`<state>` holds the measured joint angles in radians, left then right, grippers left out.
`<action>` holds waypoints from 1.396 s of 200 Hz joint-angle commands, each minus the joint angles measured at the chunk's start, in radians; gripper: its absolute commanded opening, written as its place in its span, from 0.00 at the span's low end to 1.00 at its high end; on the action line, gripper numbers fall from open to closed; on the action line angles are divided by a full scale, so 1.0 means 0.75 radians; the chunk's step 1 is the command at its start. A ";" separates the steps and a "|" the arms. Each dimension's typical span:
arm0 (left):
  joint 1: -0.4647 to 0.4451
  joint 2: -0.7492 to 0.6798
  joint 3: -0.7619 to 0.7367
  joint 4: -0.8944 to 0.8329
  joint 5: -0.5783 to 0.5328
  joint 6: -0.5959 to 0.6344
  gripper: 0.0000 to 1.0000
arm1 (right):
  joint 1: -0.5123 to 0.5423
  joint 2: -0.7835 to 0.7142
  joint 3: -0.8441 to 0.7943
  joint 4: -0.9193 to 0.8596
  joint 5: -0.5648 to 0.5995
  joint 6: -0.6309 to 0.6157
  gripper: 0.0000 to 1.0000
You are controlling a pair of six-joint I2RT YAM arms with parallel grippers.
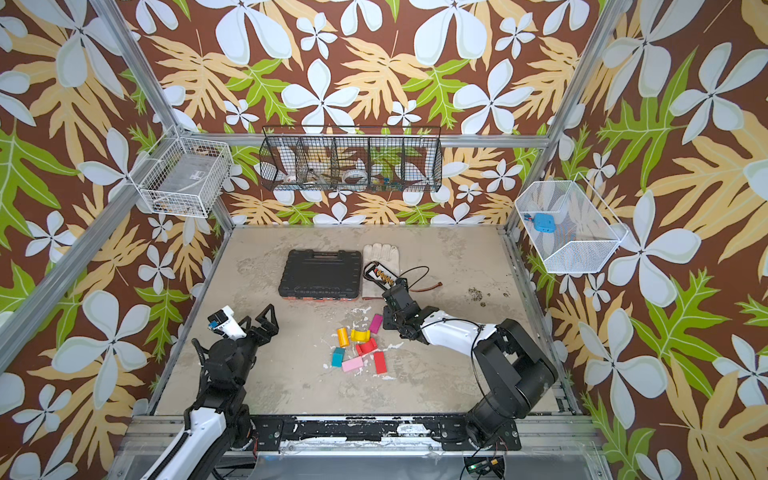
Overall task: Build the wood block tower
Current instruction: 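Lower the right gripper onto a plain wooden block and grasp it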
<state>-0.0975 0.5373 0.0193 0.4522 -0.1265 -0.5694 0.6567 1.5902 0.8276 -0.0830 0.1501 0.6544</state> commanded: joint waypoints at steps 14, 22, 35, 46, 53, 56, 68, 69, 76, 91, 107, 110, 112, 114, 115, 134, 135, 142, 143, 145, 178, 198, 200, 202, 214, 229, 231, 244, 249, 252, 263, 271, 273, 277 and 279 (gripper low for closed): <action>0.000 0.001 -0.001 0.046 0.009 0.014 0.98 | 0.003 0.049 0.038 -0.064 0.135 0.015 0.49; 0.000 0.001 -0.001 0.046 0.009 0.014 0.98 | 0.004 0.067 0.048 -0.056 0.128 0.011 0.50; -0.001 0.001 -0.001 0.046 0.009 0.015 0.98 | 0.004 0.104 0.076 -0.060 0.127 0.008 0.51; 0.000 0.000 -0.002 0.045 0.009 0.015 0.98 | 0.002 0.136 0.105 -0.072 0.131 0.009 0.53; -0.001 0.001 -0.004 0.047 0.009 0.014 0.98 | 0.000 0.159 0.124 -0.079 0.134 0.008 0.54; 0.000 0.001 -0.003 0.047 0.009 0.013 0.98 | 0.000 0.166 0.130 -0.082 0.137 0.009 0.54; -0.001 0.001 -0.004 0.046 0.009 0.015 0.98 | 0.000 0.192 0.151 -0.089 0.141 0.008 0.55; -0.001 0.000 -0.003 0.046 0.009 0.015 0.98 | 0.000 0.193 0.152 -0.089 0.143 0.008 0.55; 0.000 0.001 -0.004 0.045 0.009 0.013 0.98 | 0.000 0.204 0.162 -0.095 0.150 0.009 0.55; 0.000 0.001 -0.004 0.047 0.009 0.014 0.98 | 0.000 0.218 0.177 -0.121 0.193 0.012 0.55; -0.001 0.000 -0.004 0.047 0.009 0.014 0.98 | -0.010 0.228 0.177 -0.133 0.214 0.015 0.56; -0.001 0.000 -0.004 0.048 0.009 0.015 0.98 | -0.014 0.230 0.177 -0.133 0.213 0.013 0.55; 0.001 0.001 -0.005 0.048 0.009 0.014 0.98 | -0.015 0.230 0.176 -0.132 0.211 0.014 0.55; 0.000 0.001 -0.004 0.047 0.010 0.015 0.98 | -0.017 0.230 0.174 -0.132 0.210 0.013 0.55; 0.000 0.001 -0.004 0.047 0.010 0.015 0.98 | -0.018 0.231 0.173 -0.130 0.208 0.013 0.55; 0.000 -0.002 -0.004 0.048 0.011 0.013 0.98 | -0.047 0.234 0.155 -0.123 0.193 0.013 0.51; 0.000 -0.003 -0.004 0.048 0.011 0.014 0.98 | -0.049 0.234 0.155 -0.123 0.192 0.012 0.51; -0.001 0.000 -0.004 0.047 0.011 0.013 0.98 | -0.059 0.230 0.147 -0.123 0.188 0.011 0.47; 0.000 -0.002 -0.004 0.047 0.010 0.013 0.98 | -0.060 0.230 0.145 -0.124 0.187 0.011 0.47; 0.000 -0.001 -0.004 0.048 0.011 0.013 0.98 | -0.063 0.228 0.143 -0.122 0.187 0.010 0.46; 0.000 -0.002 -0.004 0.047 0.011 0.011 0.98 | -0.080 0.203 0.112 -0.106 0.186 0.009 0.46; 0.000 -0.001 -0.003 0.047 0.011 0.012 0.98 | -0.086 0.215 0.121 -0.104 0.183 0.004 0.47; -0.001 -0.002 -0.004 0.047 0.011 0.012 0.98 | -0.087 0.218 0.123 -0.104 0.184 0.003 0.47; 0.001 -0.002 -0.003 0.047 0.011 0.011 0.98 | -0.088 0.219 0.125 -0.104 0.183 0.000 0.47; 0.000 -0.002 -0.003 0.048 0.011 0.011 0.98 | -0.094 0.237 0.137 -0.109 0.182 -0.006 0.47; -0.001 -0.002 -0.003 0.047 0.011 0.011 0.98 | -0.102 0.251 0.146 -0.111 0.179 -0.008 0.46; 0.000 -0.001 -0.005 0.048 0.011 0.011 0.98 | -0.103 0.252 0.146 -0.110 0.178 -0.008 0.46; 0.000 -0.002 -0.005 0.047 0.011 0.011 0.98 | -0.107 0.256 0.144 -0.106 0.170 -0.012 0.41; 0.001 -0.001 -0.003 0.047 0.011 0.012 0.98 | -0.107 0.256 0.144 -0.103 0.165 -0.014 0.38; 0.000 -0.002 -0.004 0.048 0.011 0.012 0.98 | -0.107 0.256 0.144 -0.101 0.163 -0.015 0.37; 0.000 -0.002 -0.005 0.047 0.011 0.011 0.98 | -0.106 0.253 0.145 -0.097 0.149 -0.023 0.31; 0.000 -0.001 -0.004 0.047 0.012 0.011 0.98 | -0.107 0.249 0.146 -0.099 0.146 -0.029 0.29; 0.000 -0.002 -0.005 0.048 0.011 0.011 0.98 | -0.107 0.247 0.146 -0.100 0.146 -0.030 0.28; 0.000 -0.003 -0.005 0.047 0.014 0.012 0.98 | -0.107 0.243 0.146 -0.102 0.144 -0.034 0.26; 0.000 -0.002 -0.005 0.047 0.015 0.012 0.98 | -0.107 0.240 0.146 -0.104 0.143 -0.036 0.26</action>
<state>-0.0975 0.5365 0.0185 0.4526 -0.1226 -0.5694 0.5762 1.7767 0.9340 -0.1417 0.2852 0.6460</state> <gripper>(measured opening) 0.980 0.286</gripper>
